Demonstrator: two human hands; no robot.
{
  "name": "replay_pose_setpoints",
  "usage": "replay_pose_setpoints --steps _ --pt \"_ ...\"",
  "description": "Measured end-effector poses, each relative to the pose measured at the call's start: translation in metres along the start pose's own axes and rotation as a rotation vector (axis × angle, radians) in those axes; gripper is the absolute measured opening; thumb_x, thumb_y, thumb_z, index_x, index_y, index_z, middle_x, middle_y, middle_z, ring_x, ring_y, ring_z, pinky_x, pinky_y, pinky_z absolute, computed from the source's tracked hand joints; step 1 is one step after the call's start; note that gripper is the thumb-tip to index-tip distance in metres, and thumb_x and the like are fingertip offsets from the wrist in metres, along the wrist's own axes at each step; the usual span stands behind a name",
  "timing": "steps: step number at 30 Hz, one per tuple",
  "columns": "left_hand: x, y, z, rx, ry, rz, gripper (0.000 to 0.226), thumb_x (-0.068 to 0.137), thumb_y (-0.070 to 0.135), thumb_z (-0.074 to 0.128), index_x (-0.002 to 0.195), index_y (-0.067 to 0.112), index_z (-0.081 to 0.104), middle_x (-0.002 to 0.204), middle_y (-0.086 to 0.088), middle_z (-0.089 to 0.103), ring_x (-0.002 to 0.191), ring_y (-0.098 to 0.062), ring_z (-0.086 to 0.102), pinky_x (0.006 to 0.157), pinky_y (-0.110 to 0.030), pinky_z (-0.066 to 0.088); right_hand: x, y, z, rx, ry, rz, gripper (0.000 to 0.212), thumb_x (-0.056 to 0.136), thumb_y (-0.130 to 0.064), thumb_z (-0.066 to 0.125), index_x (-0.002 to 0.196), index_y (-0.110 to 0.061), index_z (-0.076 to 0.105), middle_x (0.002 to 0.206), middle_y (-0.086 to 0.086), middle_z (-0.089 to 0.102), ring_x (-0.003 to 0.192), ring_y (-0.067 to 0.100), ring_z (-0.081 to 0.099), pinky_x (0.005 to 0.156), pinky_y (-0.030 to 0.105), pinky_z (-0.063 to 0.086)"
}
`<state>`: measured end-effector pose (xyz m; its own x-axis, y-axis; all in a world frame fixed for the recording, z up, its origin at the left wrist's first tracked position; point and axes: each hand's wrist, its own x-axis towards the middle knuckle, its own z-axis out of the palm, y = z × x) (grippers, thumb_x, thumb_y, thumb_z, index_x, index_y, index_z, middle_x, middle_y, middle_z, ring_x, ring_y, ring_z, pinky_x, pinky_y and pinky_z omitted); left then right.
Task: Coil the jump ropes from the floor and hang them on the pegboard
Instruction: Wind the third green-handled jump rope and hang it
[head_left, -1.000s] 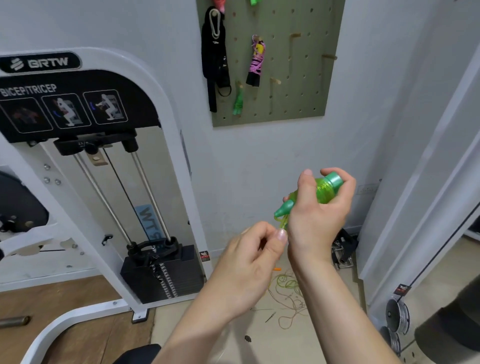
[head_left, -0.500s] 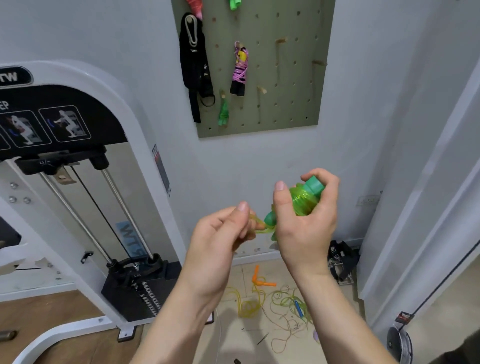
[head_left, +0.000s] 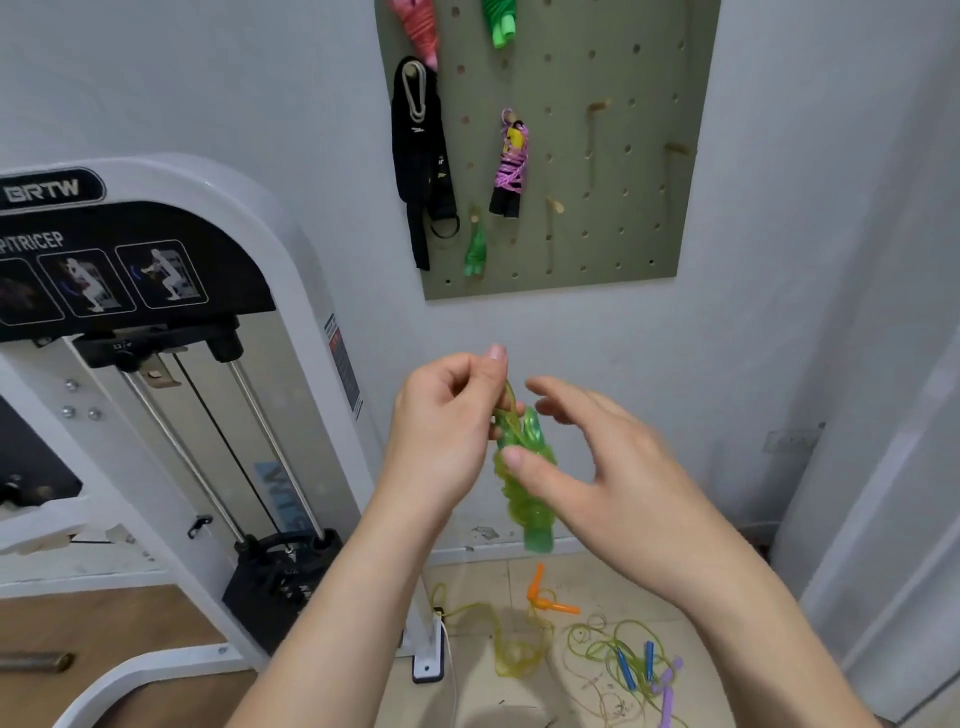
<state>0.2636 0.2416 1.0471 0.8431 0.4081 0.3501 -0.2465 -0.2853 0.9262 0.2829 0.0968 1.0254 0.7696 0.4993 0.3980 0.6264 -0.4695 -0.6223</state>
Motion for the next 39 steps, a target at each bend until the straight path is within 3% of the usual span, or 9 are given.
replay_pose_setpoints --steps 6,10,13,15,17,22,26,31,39 --pt "0.020 -0.016 -0.010 -0.405 -0.110 -0.225 0.031 0.091 0.027 0.056 0.069 0.008 0.066 0.076 -0.006 0.068 0.074 -0.015 0.062 0.071 -0.024 0.047 0.036 0.012 0.046 0.318 0.150 0.035 0.035 0.089 -0.032 0.059 0.123 -0.031 0.052 0.091 -0.009 0.066 0.078 0.014 0.065 0.073 0.037 0.054" --pt "0.039 -0.031 -0.034 -0.384 -0.116 -0.234 0.031 0.087 0.032 0.055 0.062 0.019 0.066 0.076 0.002 0.068 0.081 -0.010 0.059 0.073 -0.030 0.035 0.063 0.014 0.052 0.685 -0.021 0.254 0.023 0.087 -0.014 0.069 0.108 -0.019 0.061 0.082 0.003 0.067 0.066 0.016 0.068 0.062 0.034 0.055" --pt "0.054 -0.036 -0.051 -0.611 -0.201 -0.277 0.032 0.092 0.032 0.049 0.064 0.017 0.056 0.066 0.001 0.056 0.062 -0.011 0.046 0.055 -0.024 0.026 0.085 0.008 0.061 0.502 -0.012 0.145 0.013 0.088 -0.022 0.069 0.094 -0.016 0.059 0.081 0.006 0.066 0.071 0.017 0.070 0.064 0.032 0.051" --pt "0.067 -0.038 -0.063 -0.739 -0.285 -0.301 0.029 0.093 0.032 0.045 0.070 0.015 0.049 0.058 0.004 0.042 0.053 -0.009 0.029 0.050 -0.022 0.018 0.098 0.003 0.074 0.126 0.120 -0.011 0.017 0.088 -0.035 0.063 0.096 -0.023 0.054 0.079 -0.005 0.060 0.073 0.019 0.064 0.063 0.033 0.045" --pt "0.080 -0.039 -0.075 -0.591 -0.342 -0.227 0.025 0.094 0.029 0.044 0.075 0.013 0.049 0.051 0.009 0.034 0.050 -0.007 0.021 0.049 -0.021 0.014 0.108 -0.005 0.090 -0.192 0.252 -0.057 0.021 0.090 -0.038 0.057 0.104 -0.025 0.049 0.084 -0.009 0.056 0.075 0.024 0.056 0.059 0.034 0.037" --pt "0.105 -0.036 -0.105 -0.214 -0.356 0.071 0.015 0.095 0.006 0.052 0.084 -0.003 0.056 0.043 0.013 0.050 0.040 0.003 0.042 0.048 -0.007 0.033 0.136 -0.028 0.125 -0.017 0.453 0.016 0.019 0.087 -0.036 0.062 0.103 -0.031 0.051 0.080 -0.007 0.060 0.069 0.020 0.056 0.057 0.034 0.043" --pt "0.138 -0.051 -0.134 -0.402 -0.308 0.034 0.018 0.092 0.025 0.056 0.086 0.010 0.064 0.047 0.011 0.032 0.046 -0.007 0.027 0.053 -0.025 0.027 0.162 -0.056 0.130 0.783 0.084 0.087 0.034 0.078 -0.027 0.071 0.110 -0.029 0.062 0.089 0.005 0.066 0.082 0.015 0.063 0.069 0.025 0.048" --pt "0.160 -0.055 -0.155 -0.474 -0.472 0.027 0.023 0.095 0.022 0.047 0.096 0.013 0.069 0.054 0.002 0.028 0.053 -0.012 0.023 0.049 -0.020 0.027 0.190 -0.073 0.140 1.012 0.098 0.114 0.027 0.085 -0.026 0.063 0.104 -0.008 0.063 0.085 0.014 0.069 0.078 0.027 0.066 0.069 0.037 0.048" --pt "0.197 -0.057 -0.166 -0.598 -0.277 -0.037 0.028 0.097 0.013 0.048 0.074 0.010 0.063 0.061 0.000 0.056 0.049 -0.009 0.044 0.044 -0.017 0.039 0.227 -0.090 0.111 0.623 0.049 0.075 0.021 0.079 -0.005 0.074 0.081 0.002 0.055 0.080 0.028 0.061 0.062 0.024 0.056 0.050 0.032 0.042"
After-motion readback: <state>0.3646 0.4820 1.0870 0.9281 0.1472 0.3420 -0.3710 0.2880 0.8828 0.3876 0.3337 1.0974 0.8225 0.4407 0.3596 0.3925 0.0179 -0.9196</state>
